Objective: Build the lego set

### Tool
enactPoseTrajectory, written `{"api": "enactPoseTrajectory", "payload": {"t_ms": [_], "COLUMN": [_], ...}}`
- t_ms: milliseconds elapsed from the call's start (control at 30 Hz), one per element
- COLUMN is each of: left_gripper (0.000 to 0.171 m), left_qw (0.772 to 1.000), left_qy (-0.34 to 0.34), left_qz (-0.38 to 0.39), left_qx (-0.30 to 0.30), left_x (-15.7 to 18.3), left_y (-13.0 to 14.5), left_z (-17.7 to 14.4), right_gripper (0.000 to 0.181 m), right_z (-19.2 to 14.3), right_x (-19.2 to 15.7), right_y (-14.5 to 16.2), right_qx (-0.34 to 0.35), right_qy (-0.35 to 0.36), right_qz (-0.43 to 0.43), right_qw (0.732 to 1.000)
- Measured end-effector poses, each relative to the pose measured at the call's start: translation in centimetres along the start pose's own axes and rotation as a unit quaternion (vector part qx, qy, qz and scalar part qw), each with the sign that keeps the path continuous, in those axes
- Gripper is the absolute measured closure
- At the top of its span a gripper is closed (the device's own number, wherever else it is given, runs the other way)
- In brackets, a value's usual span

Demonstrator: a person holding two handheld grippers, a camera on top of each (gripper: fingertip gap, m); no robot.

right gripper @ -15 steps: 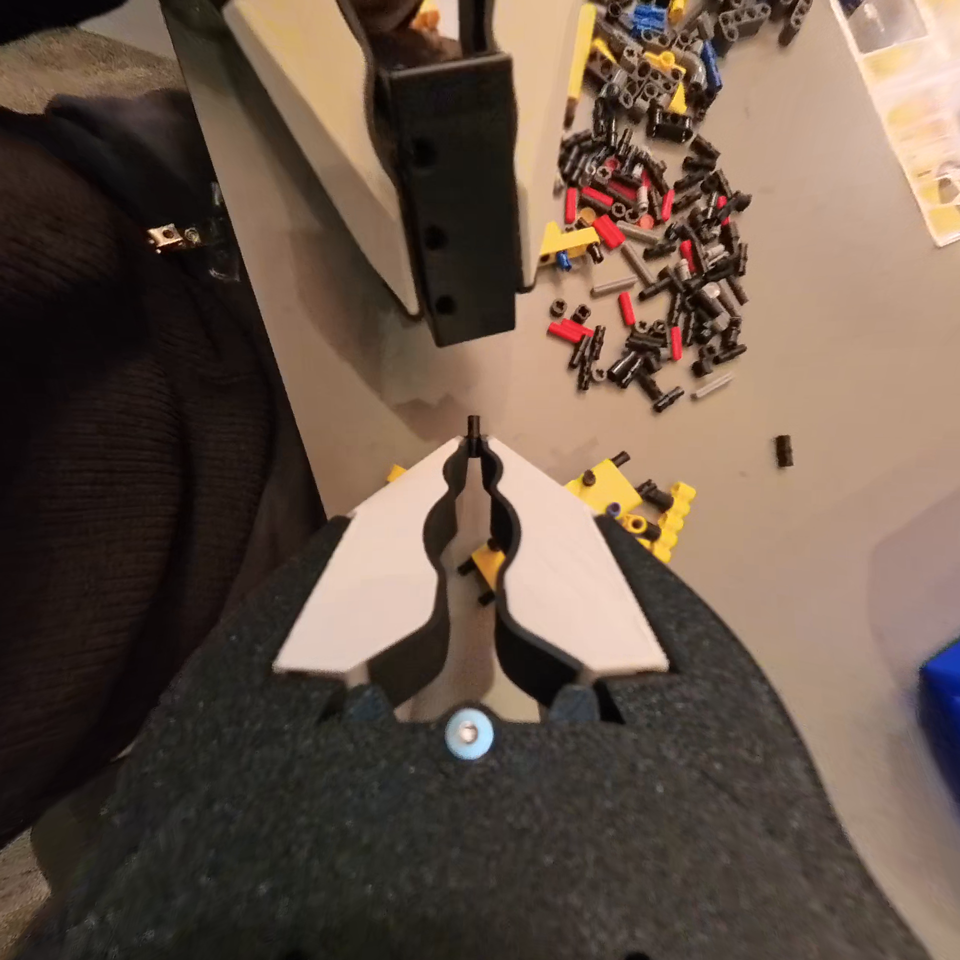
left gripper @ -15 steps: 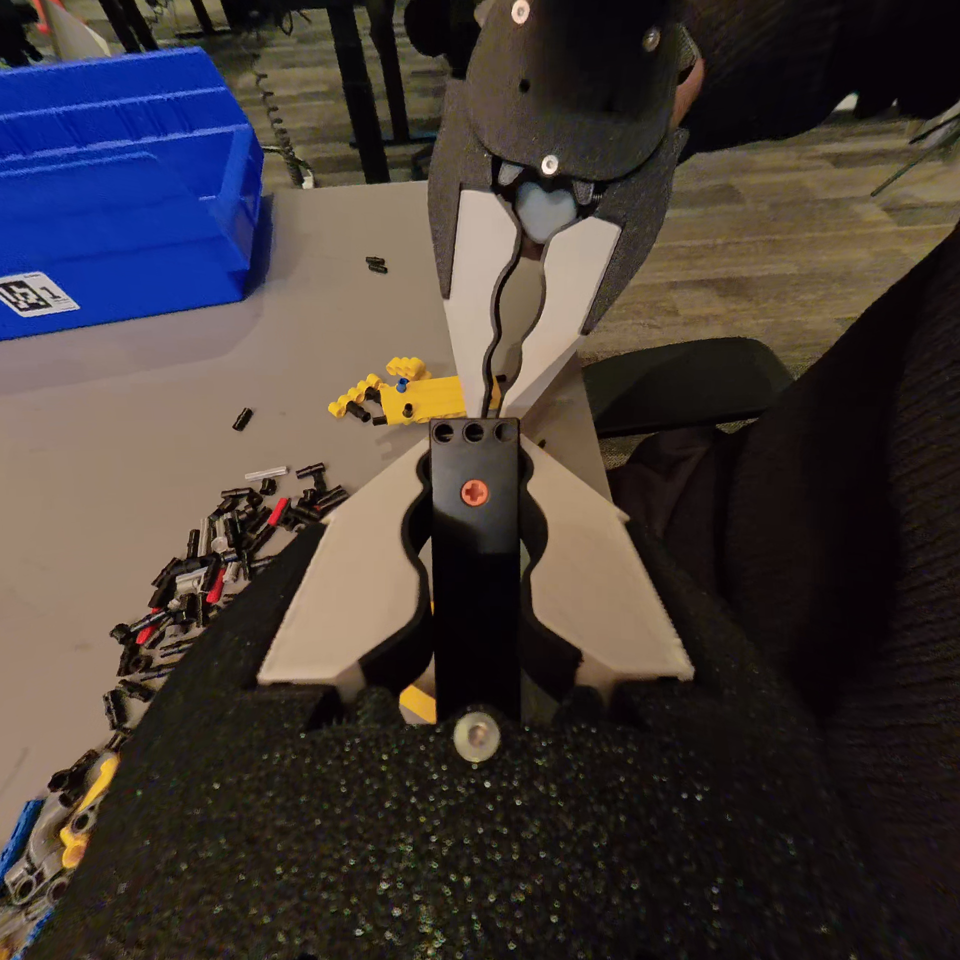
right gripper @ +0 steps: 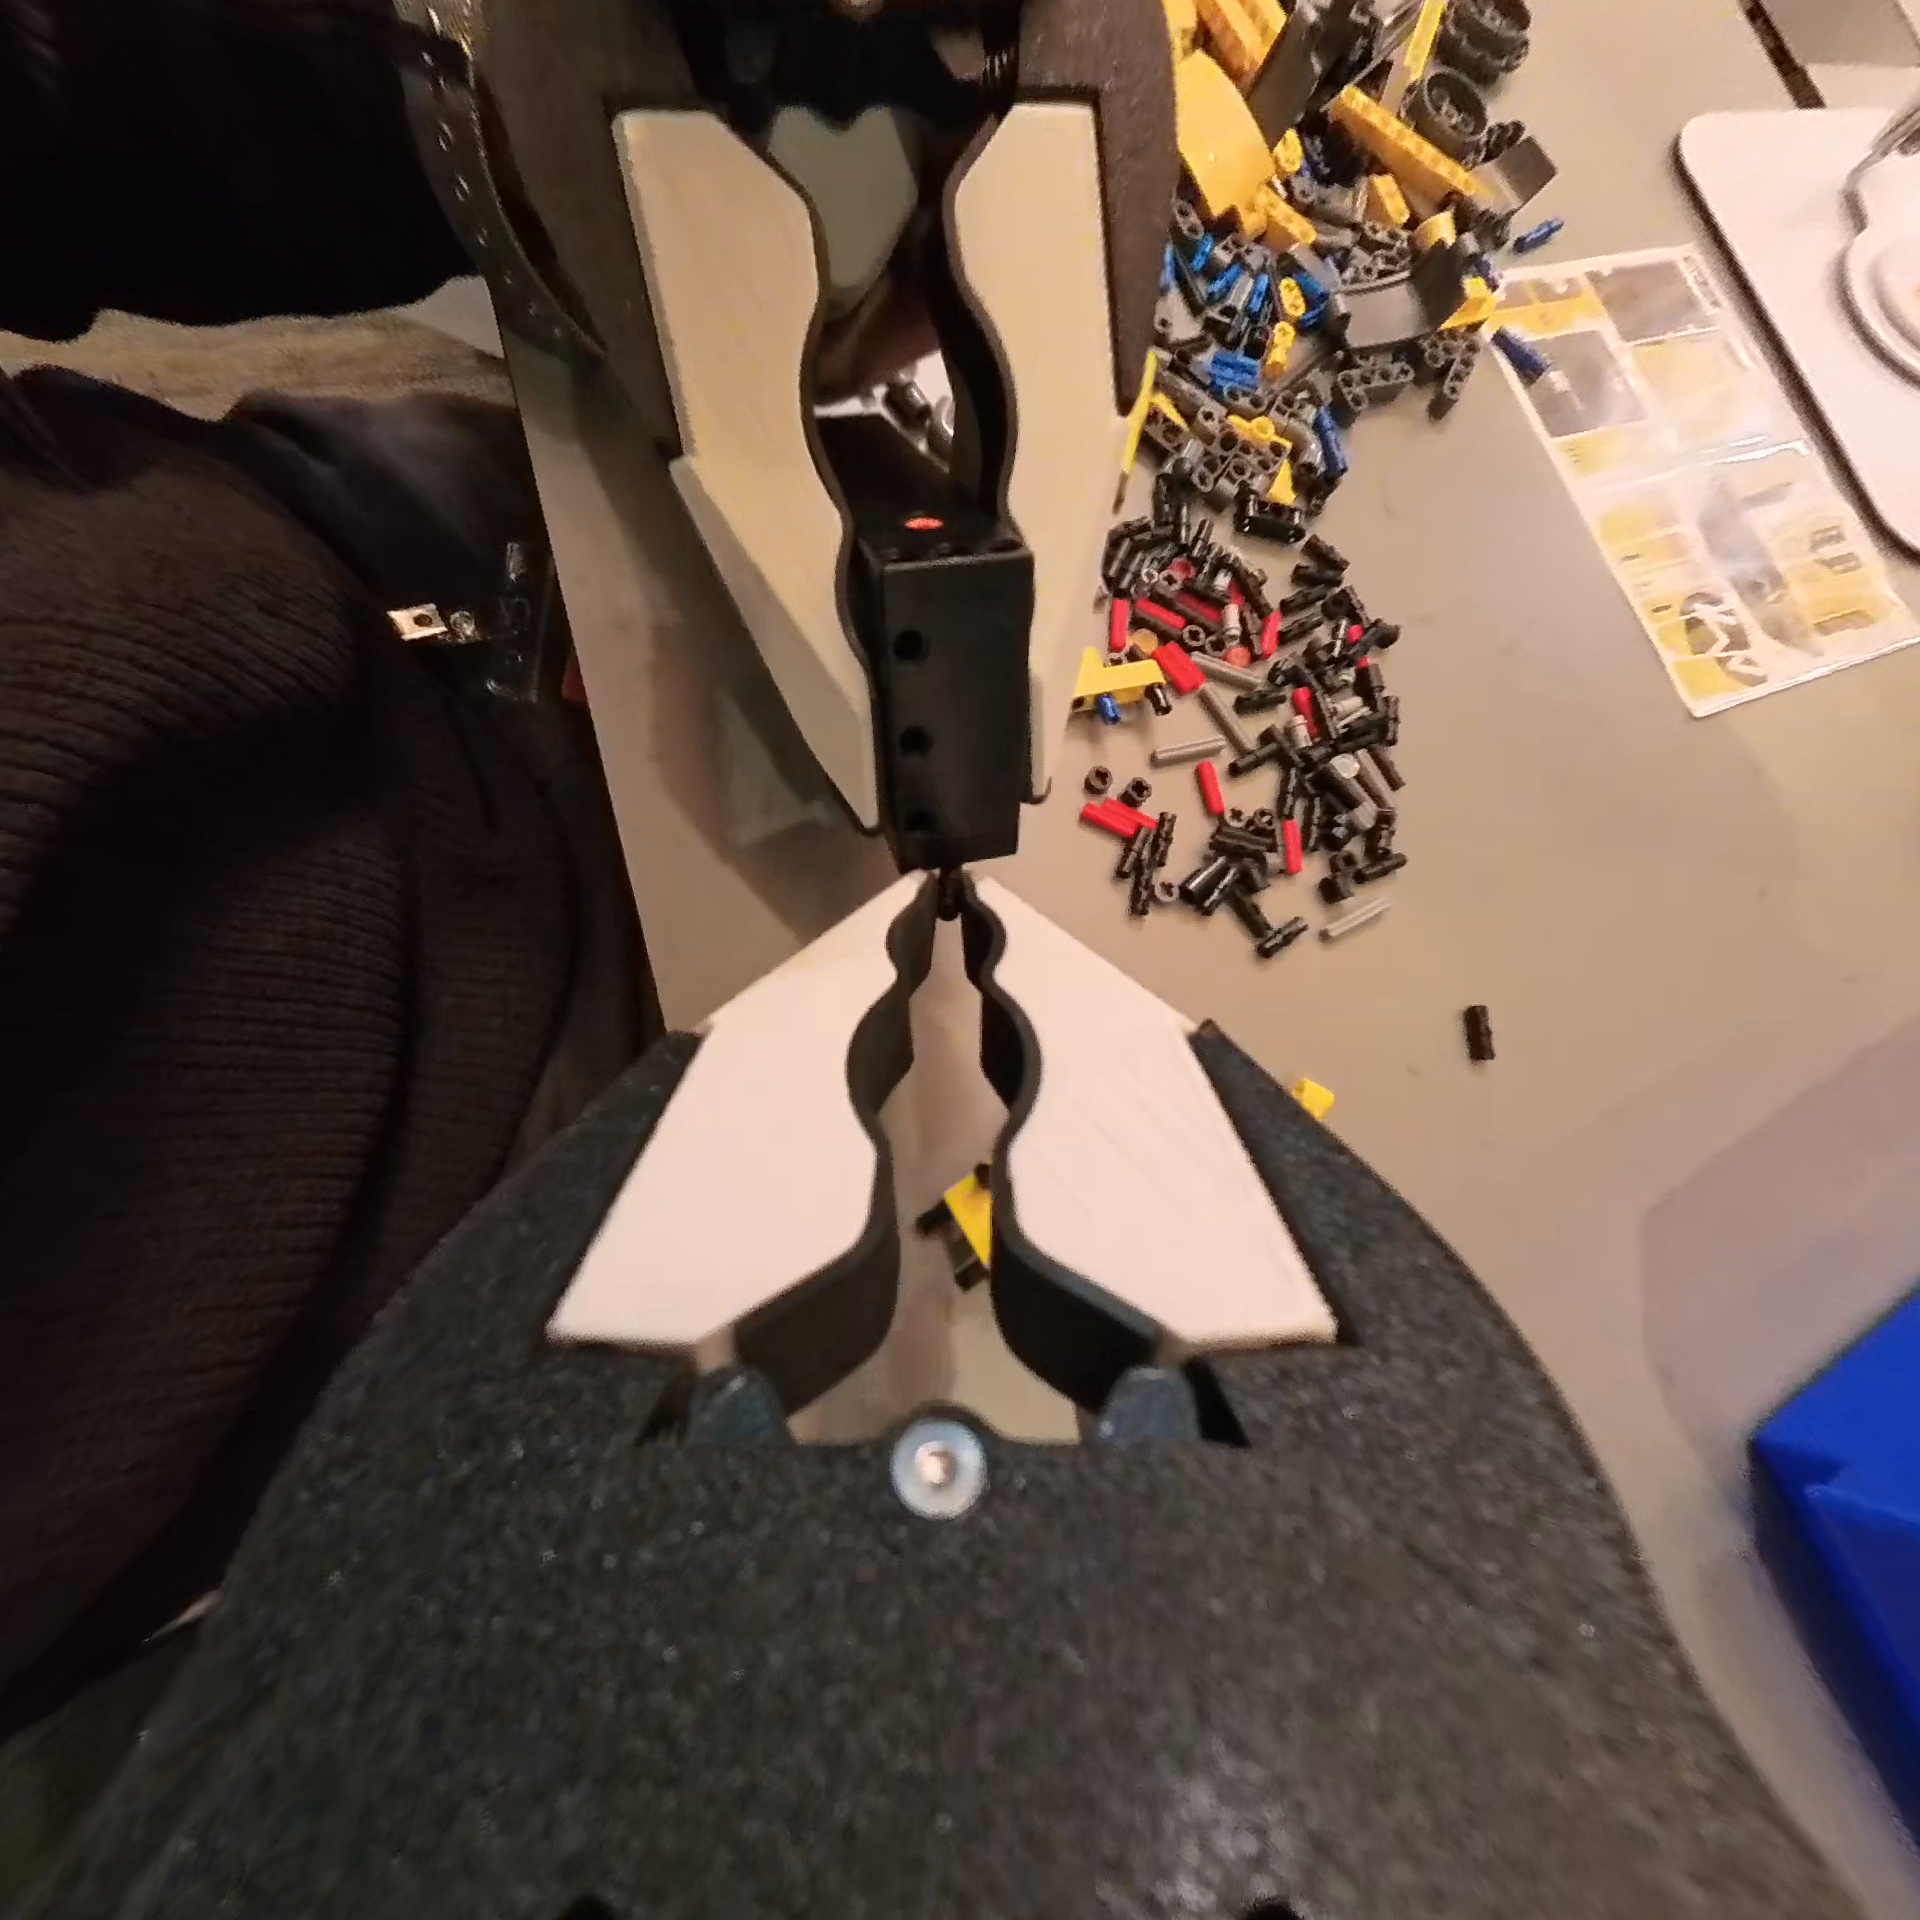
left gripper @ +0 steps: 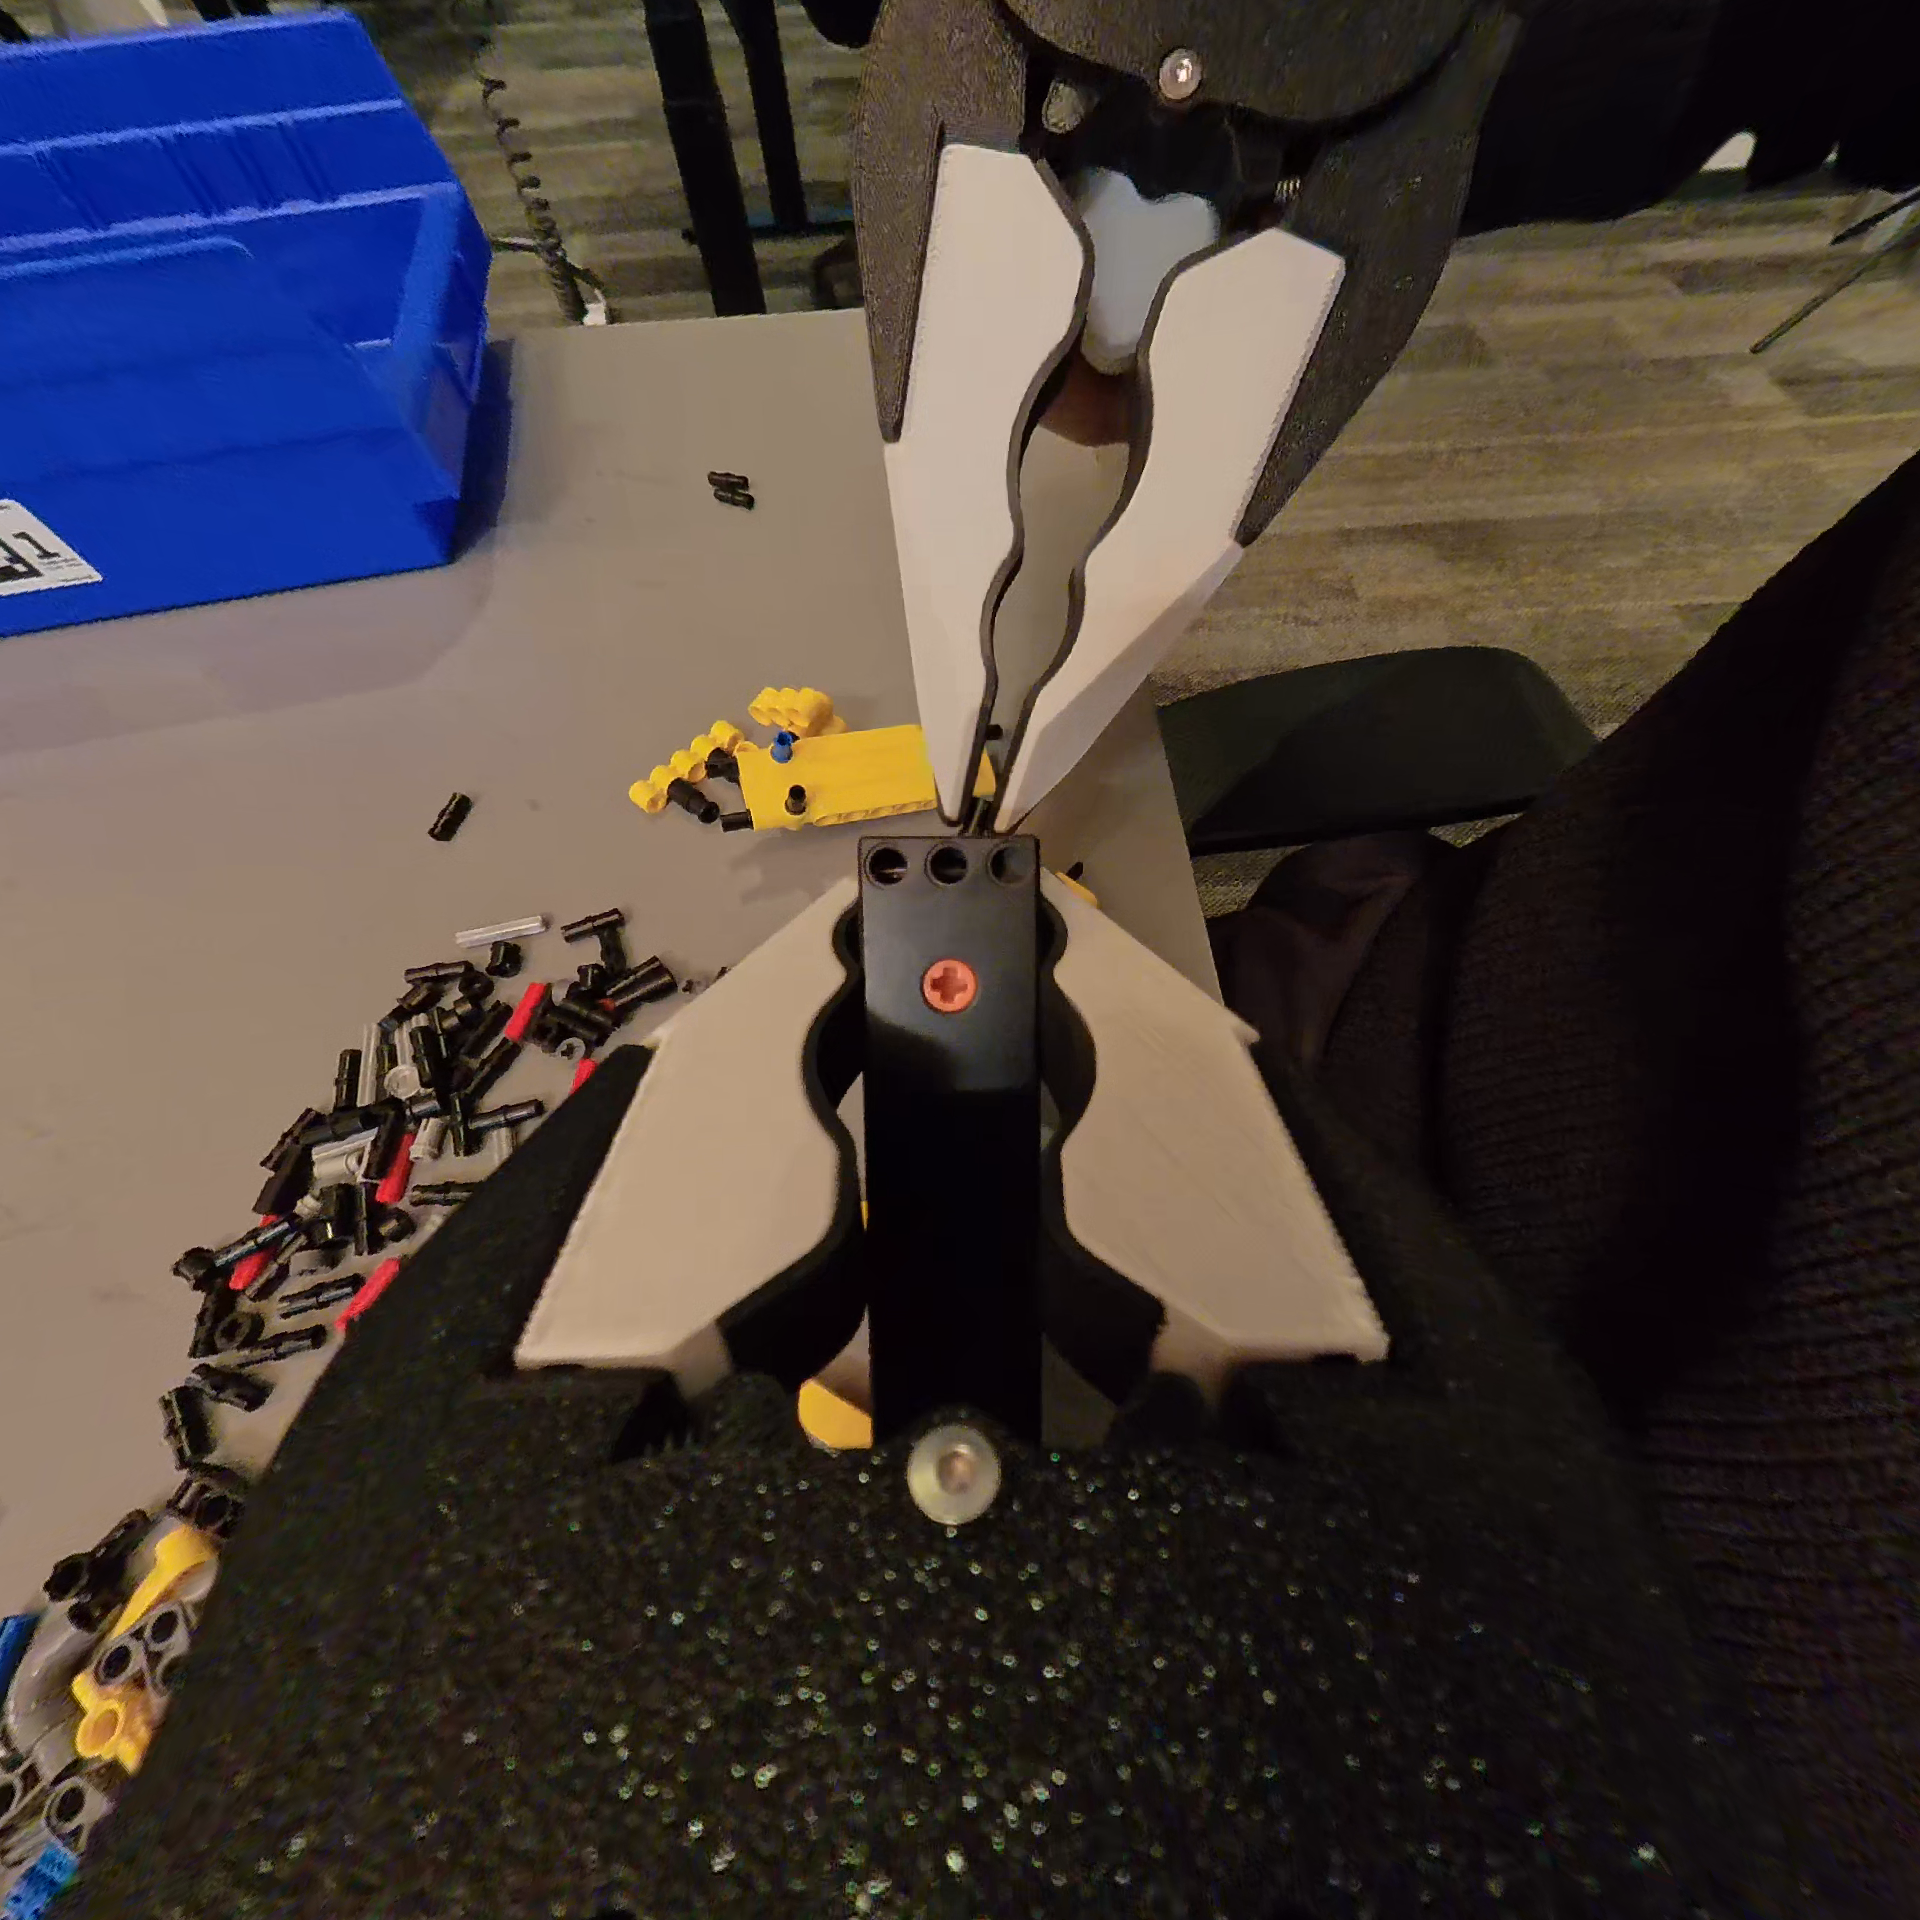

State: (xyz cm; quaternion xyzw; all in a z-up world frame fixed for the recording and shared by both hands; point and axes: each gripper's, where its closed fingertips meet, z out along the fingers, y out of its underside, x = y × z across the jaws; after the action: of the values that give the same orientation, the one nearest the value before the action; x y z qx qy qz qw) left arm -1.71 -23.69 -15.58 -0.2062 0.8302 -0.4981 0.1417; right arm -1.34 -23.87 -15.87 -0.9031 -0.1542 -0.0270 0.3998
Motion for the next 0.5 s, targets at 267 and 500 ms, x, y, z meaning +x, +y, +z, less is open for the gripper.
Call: {"api": "enactPoseTrajectory", "payload": {"t_ms": [267,500], "left_gripper": [0.145,0.145], "left_qw": [1.000,1.000], "left_qy": [-0.004,-0.030], "left_qz": [0.001,-0.005], "left_qx": [-0.001,0.008], "left_x": [-0.1,-0.8], "left_y": [0.2,-0.1], "left_z": [0.1,0.3], "right_gripper": [0.177,0.176], "right_z": [-1.2,-4.4], "right_x": [2.0,8.7], "right_y": [1.7,12.8], "right_qx": [0.020,0.016], "right_qy": [0.040,0.161], "right_qz": [0.063,0.297], "right_qw": [0.997,0.941]}}
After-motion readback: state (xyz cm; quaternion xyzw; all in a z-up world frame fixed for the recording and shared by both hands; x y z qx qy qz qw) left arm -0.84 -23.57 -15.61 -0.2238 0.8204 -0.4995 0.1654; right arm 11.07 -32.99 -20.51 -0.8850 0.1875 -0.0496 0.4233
